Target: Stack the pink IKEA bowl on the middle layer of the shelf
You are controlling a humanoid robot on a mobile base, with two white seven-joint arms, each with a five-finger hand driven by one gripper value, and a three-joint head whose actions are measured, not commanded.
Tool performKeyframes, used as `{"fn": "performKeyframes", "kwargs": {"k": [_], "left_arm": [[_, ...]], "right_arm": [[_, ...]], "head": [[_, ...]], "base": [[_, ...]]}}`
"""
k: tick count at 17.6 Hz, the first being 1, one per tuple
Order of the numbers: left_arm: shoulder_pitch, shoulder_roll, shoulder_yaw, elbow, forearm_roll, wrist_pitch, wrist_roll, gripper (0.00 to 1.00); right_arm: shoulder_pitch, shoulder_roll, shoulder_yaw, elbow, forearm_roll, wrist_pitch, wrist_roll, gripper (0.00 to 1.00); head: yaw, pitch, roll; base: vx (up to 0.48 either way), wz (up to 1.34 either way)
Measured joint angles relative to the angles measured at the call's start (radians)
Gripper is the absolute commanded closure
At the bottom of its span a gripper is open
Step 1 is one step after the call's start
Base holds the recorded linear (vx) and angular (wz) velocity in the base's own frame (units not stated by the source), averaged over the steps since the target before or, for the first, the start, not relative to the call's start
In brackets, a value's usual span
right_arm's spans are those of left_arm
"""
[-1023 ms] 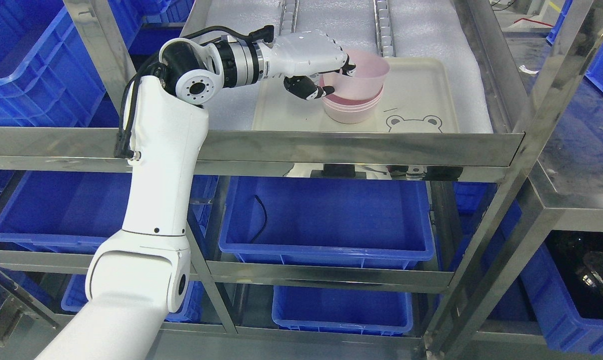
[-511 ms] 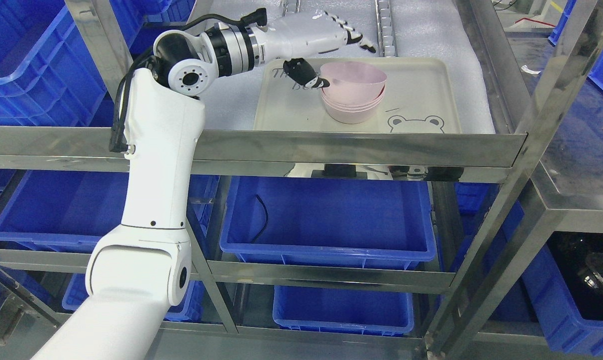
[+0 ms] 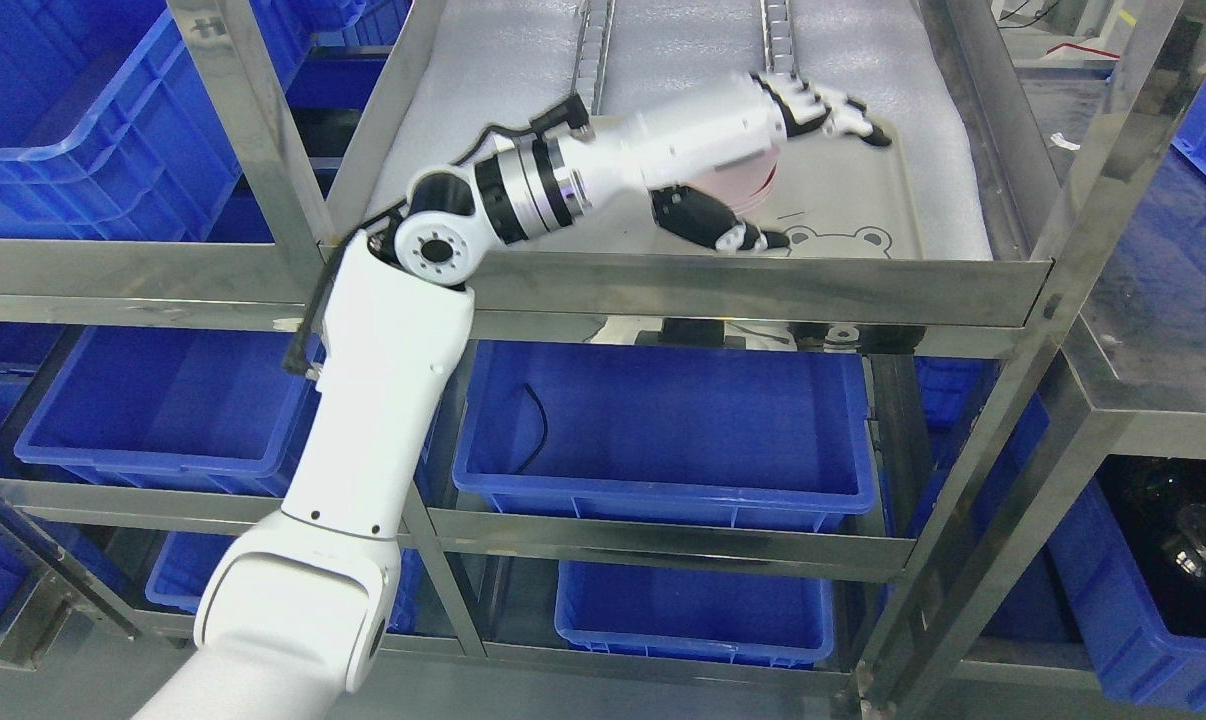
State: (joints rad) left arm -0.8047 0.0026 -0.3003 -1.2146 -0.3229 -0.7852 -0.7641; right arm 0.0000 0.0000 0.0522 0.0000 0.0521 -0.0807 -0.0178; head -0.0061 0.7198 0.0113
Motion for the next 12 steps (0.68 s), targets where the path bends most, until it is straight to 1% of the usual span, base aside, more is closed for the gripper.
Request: {"fn": "performKeyframes", "kwargs": {"k": [1, 2, 4, 5, 6, 9, 10, 12], "left_arm": [[0.060, 0.000, -0.044, -0.013, 0.009, 0.000, 0.004, 0.19], [0.122, -0.001, -0.076, -0.022, 0.013, 0.000, 0.008, 0.14], [0.235, -0.001, -0.095, -0.031, 0.019, 0.000, 0.009, 0.03], [0.291, -0.001, -0.095, -0.032, 0.020, 0.000, 0.009, 0.01], [0.370, -0.001, -0.086, -0.032, 0.022, 0.000, 0.011, 0.00], [0.537, -0.002, -0.040, -0.004, 0.037, -0.001, 0.024, 0.00], [0.572, -0.002, -0.019, 0.011, 0.049, -0.001, 0.047, 0.00], [0.626, -0.002, 0.036, 0.051, 0.079, -0.001, 0.151, 0.00]], "right_arm": [[0.000, 0.000, 0.000, 0.000, 0.000, 0.000, 0.000, 0.00], [-0.001, 0.000, 0.000, 0.000, 0.000, 0.000, 0.000, 0.00], [0.000, 0.000, 0.000, 0.000, 0.000, 0.000, 0.000, 0.00], [0.000, 0.000, 0.000, 0.000, 0.000, 0.000, 0.000, 0.00], [0.000, 0.000, 0.000, 0.000, 0.000, 0.000, 0.000, 0.00], [0.000, 0.000, 0.000, 0.000, 0.000, 0.000, 0.000, 0.00], [0.000, 0.000, 0.000, 0.000, 0.000, 0.000, 0.000, 0.00], [0.000, 0.000, 0.000, 0.000, 0.000, 0.000, 0.000, 0.00]], "head": [[0.0000, 0.000, 0.000], [0.0000, 0.000, 0.000], [0.0000, 0.000, 0.000], [0.0000, 0.000, 0.000], [0.0000, 0.000, 0.000], [0.0000, 0.000, 0.000], [0.0000, 0.000, 0.000], [0.0000, 0.000, 0.000]], "base": [[-0.079, 0.09], [-0.055, 0.05], [-0.050, -0.02], [-0.055, -0.20], [-0.055, -0.20], [-0.051, -0.17], [-0.047, -0.12], [-0.041, -0.09]]}}
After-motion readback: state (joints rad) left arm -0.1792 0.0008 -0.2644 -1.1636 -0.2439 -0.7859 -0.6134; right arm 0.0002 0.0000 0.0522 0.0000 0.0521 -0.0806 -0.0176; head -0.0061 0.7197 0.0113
